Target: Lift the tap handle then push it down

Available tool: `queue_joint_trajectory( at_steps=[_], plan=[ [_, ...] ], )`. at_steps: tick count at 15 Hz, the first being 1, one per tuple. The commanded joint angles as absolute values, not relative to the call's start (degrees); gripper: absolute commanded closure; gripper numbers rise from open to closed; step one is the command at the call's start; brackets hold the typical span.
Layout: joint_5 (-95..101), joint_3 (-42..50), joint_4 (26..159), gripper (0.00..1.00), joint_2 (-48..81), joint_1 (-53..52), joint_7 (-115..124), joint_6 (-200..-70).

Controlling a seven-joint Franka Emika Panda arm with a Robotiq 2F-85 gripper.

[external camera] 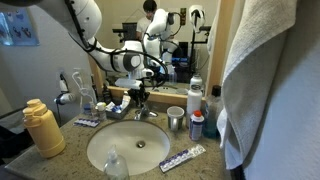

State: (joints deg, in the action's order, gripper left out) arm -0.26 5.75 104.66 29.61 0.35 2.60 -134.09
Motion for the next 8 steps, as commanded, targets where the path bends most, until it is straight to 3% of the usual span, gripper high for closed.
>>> queue_joint_trajectory(
  at_steps=[1,8],
  plan=[
    [1.6,4.5,112.3,0.93,23.4,-0.6,3.7,-126.8],
    [3.7,4.5,112.1,0.93,23.4,-1.0,4.5,-126.0]
  ],
)
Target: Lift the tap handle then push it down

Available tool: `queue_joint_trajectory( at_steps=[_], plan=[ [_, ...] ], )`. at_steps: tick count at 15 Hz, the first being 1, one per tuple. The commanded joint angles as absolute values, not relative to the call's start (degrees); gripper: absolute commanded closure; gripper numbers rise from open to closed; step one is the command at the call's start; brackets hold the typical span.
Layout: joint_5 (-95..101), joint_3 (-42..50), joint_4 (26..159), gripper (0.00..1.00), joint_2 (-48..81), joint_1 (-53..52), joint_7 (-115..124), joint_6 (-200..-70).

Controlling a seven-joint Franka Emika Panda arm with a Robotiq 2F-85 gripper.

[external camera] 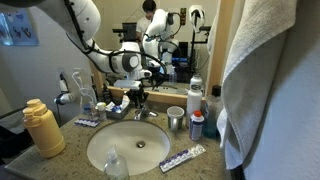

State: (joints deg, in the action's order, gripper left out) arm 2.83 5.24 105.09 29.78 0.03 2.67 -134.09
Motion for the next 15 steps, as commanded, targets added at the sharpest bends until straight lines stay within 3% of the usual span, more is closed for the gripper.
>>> queue_joint_trajectory(
  at_steps=[1,2,3,4,10,15],
  plan=[
    [3.8,4.5,112.0,0.93,23.2,-1.1,4.5,-125.8],
    [4.3,4.8,112.1,0.93,23.0,-1.3,5.2,-125.6],
    [4.4,4.8,112.3,0.46,22.8,-1.4,5.4,-125.6],
    [4.5,4.8,112.6,0.45,22.3,-1.4,5.6,-124.8],
    [2.6,3.4,119.3,0.02,11.7,-1.5,9.0,-111.2],
    [1.8,2.7,123.8,0.0,1.4,-1.1,10.0,-109.0]
  ],
)
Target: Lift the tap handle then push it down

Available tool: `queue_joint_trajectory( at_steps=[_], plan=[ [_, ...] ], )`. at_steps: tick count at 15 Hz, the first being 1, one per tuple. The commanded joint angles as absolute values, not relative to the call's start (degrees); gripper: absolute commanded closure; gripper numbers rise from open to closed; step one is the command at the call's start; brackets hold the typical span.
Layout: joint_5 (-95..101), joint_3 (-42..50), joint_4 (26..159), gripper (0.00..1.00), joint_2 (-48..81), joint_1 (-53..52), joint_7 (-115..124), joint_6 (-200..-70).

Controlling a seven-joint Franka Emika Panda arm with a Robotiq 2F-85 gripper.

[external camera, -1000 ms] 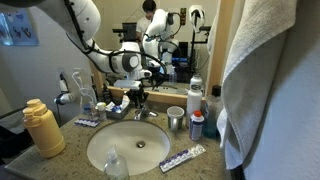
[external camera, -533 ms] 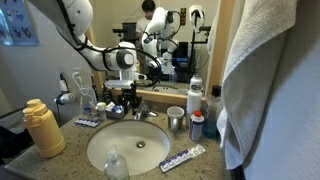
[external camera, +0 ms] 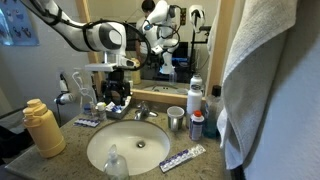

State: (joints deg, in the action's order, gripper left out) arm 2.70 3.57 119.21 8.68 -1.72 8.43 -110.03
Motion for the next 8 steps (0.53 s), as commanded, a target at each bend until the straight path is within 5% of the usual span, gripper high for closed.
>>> queue_joint_trajectory(
  at_steps=[1,8],
  plan=[
    [1.9,2.6,124.3,0.0,-0.1,-1.1,10.1,-108.6],
    [3.0,0.6,127.5,0.0,-6.3,-1.6,13.0,-107.1]
  ],
)
